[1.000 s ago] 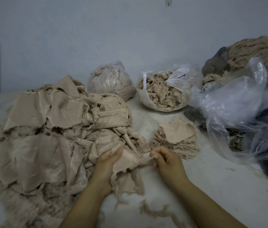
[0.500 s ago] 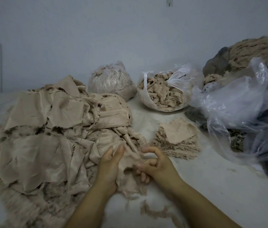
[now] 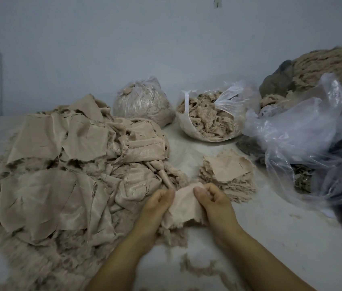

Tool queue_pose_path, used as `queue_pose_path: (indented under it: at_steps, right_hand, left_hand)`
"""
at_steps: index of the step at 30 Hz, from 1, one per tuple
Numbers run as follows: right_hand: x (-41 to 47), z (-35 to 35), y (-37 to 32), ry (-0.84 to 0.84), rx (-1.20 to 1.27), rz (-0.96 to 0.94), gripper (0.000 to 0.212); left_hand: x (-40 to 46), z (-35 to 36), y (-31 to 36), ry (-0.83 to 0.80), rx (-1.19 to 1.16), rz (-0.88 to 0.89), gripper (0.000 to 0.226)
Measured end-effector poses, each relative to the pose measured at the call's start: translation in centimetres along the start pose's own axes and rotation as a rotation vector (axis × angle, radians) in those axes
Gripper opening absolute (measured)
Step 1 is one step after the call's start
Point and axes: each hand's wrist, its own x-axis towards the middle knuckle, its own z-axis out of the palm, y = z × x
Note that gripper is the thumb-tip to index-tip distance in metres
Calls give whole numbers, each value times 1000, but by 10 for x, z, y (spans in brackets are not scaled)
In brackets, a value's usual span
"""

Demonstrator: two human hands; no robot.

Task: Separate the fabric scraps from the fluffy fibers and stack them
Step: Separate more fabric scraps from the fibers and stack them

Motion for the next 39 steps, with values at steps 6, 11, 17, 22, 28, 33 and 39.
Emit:
queue_pose_path:
  at_steps: [6,11,17,22,28,33,39]
  right_hand:
    - [-2,3,2,-79,138,92,31]
    - [3,0,-1,143,257,20,11]
    - [-1,7,-6,32,303,-36,17]
    - [-9,13,-8,-80,333,-96,26]
    - [-6,8,-12,82,288,-136,23]
    - [-2,4,-13,156,283,-108,18]
    - [2,-5,-19,297,334,-68,21]
  left_hand:
    - [0,-2,-3,5,95,45,8]
    - [8,-6,-2,246,126,73,20]
    - [6,-7,1,135,17,-64,44]
    - [-2,11,-6,-227,-171,-314,46]
    - [5,2,-7,53,-202,-129,23]
    - [4,2,-7,133,12,-60,34]
    - [-3,5,-3,170,201,-66,33]
